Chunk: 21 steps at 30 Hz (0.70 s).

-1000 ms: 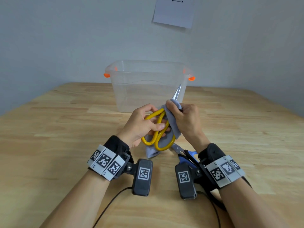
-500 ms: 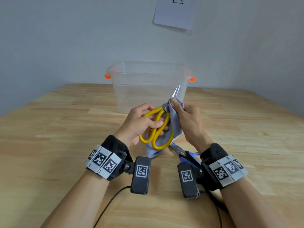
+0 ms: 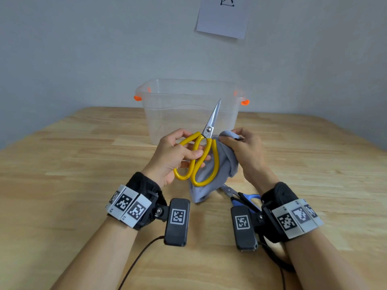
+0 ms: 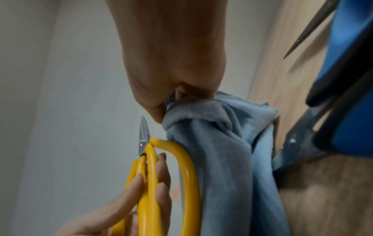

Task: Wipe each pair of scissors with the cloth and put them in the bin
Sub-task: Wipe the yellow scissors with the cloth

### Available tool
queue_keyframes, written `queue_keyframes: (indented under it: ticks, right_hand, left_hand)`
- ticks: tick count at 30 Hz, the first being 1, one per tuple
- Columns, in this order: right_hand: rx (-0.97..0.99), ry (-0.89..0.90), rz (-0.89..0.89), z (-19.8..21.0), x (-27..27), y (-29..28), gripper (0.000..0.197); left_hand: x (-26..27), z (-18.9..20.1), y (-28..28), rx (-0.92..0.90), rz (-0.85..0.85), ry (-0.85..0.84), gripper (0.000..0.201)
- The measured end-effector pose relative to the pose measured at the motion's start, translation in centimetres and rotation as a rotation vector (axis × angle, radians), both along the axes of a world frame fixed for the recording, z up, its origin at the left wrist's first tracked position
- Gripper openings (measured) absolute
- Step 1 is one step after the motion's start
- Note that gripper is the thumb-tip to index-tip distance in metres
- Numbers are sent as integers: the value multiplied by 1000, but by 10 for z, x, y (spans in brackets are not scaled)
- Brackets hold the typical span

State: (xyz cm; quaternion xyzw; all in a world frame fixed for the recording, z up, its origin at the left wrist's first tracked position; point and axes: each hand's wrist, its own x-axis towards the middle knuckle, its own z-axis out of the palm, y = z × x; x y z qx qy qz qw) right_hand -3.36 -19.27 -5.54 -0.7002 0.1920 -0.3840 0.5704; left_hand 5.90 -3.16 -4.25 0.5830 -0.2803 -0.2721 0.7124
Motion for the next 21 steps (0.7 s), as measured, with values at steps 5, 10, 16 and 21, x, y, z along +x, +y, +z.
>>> queue_keyframes:
  ticks: [5,10,16,21]
  right_hand:
    - [6,-20,60,5,-4,5,9]
    - [-23,29,109,6,-4,9,17]
    - [79,16,306,7,-5,8,37]
    - [82,-26,190,3,-1,6,17]
  left_hand:
    - [0,-1,-1,11,12,11,32]
    - [1,-3,-1,31,3,7,33]
    - [2,-4,-1,38,5,6,31]
    - [2,-4,-1,61,-1,-19,31]
